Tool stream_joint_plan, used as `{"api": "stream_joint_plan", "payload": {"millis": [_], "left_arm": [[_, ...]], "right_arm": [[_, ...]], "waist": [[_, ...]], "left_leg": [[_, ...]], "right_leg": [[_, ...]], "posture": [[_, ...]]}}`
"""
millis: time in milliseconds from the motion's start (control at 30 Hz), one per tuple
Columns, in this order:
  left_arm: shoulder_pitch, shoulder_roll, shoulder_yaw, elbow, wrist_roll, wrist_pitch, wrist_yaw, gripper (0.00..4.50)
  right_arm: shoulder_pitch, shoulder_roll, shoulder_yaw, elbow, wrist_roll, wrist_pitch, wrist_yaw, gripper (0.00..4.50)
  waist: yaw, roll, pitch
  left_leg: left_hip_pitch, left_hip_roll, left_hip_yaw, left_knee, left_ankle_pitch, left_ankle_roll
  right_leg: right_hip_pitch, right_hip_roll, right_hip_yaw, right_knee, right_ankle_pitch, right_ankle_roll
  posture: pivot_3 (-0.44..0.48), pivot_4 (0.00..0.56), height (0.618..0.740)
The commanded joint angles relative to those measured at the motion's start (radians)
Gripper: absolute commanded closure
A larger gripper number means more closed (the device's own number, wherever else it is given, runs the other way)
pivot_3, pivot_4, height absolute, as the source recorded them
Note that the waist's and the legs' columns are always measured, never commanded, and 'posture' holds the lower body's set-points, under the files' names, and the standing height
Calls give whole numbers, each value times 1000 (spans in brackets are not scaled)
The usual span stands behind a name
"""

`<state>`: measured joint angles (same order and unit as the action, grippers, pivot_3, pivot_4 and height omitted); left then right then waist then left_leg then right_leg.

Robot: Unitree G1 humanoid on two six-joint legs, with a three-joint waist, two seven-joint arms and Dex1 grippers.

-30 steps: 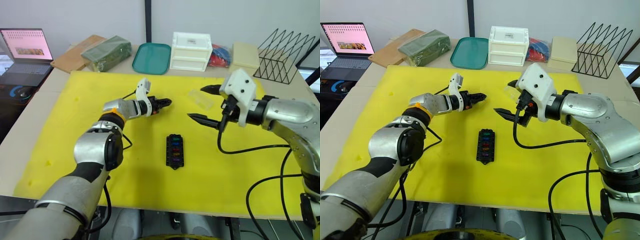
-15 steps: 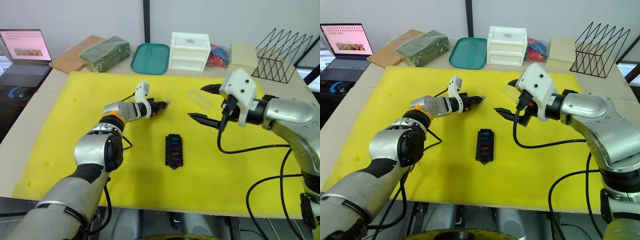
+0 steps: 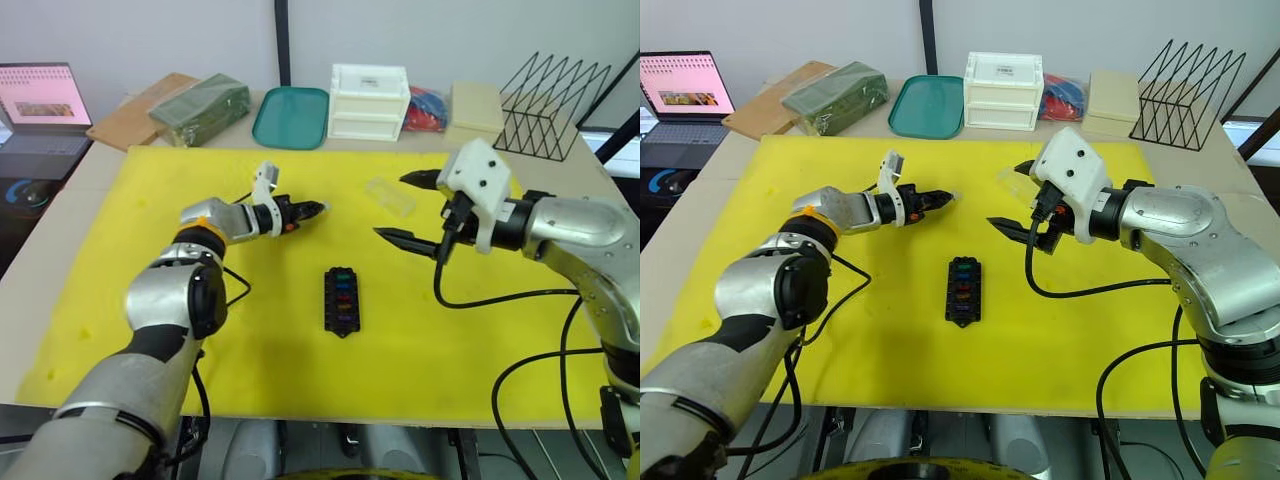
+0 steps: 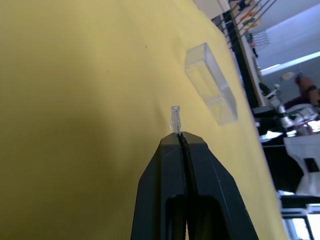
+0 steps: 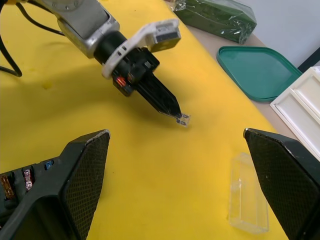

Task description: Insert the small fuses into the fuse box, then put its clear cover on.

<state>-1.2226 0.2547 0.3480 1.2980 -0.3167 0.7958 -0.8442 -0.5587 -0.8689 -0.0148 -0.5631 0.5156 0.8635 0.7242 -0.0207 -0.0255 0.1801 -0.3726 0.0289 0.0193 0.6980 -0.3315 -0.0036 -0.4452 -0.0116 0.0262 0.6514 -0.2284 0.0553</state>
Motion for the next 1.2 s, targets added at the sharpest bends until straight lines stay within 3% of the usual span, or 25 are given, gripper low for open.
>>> {"api": "stream_joint_plan", "payload": {"millis": [33, 300, 533, 733, 900, 1033, 1200], "left_arm": [[22, 65, -9, -60, -18, 104, -66, 4450], [192, 170, -51, -412, -106, 451, -131, 4450], [440, 224, 82, -900, -290, 805, -4, 4450], [643, 269, 85, -1143, -631, 819, 106, 4450], [736, 290, 93, -1229, -852, 819, 255, 4450], [755, 303, 112, -1243, -867, 819, 328, 4450], [677, 322, 85, -1184, -819, 748, 295, 4450]], "right_arm": [[-21, 3, -10, -9, -6, -29, 5, 0], [-31, 9, 13, 16, -14, -55, 23, 0], [-36, 11, 29, 34, -21, -75, 43, 0], [-38, 7, 36, 31, 5, -43, 76, 0], [-22, -3, 49, 10, 10, -34, 106, 0], [-25, 1, 53, 8, 9, -36, 113, 0], [-32, 4, 64, 13, 2, -48, 118, 0]], "waist": [[0, 0, 0], [5, 0, 0], [4, 0, 0], [7, 0, 0], [8, 0, 0], [7, 0, 0], [8, 0, 0]], "left_leg": [[0, 0, 0, 0, 0, 0], [0, 1, 0, 0, 0, 0], [0, 3, -3, 0, 1, -1], [0, 3, -3, 0, 1, -3], [0, 2, -4, 0, 3, -7], [0, 2, -4, 0, 3, -7], [0, -1, -4, 0, 3, -7]], "right_leg": [[0, 0, 0, 0, 0, 0], [0, -1, 0, 0, 0, 0], [-1, -2, 1, 2, 0, 0], [-1, -6, 1, 2, 0, 0], [-1, -10, 0, 2, 0, 0], [-1, -10, 0, 2, 0, 0], [-1, -6, -1, 1, 0, 0]], "posture": [[0, 150, 740], [0, 150, 740], [0, 150, 740], [0, 150, 740], [0, 150, 740], [0, 150, 740], [0, 150, 740]]}}
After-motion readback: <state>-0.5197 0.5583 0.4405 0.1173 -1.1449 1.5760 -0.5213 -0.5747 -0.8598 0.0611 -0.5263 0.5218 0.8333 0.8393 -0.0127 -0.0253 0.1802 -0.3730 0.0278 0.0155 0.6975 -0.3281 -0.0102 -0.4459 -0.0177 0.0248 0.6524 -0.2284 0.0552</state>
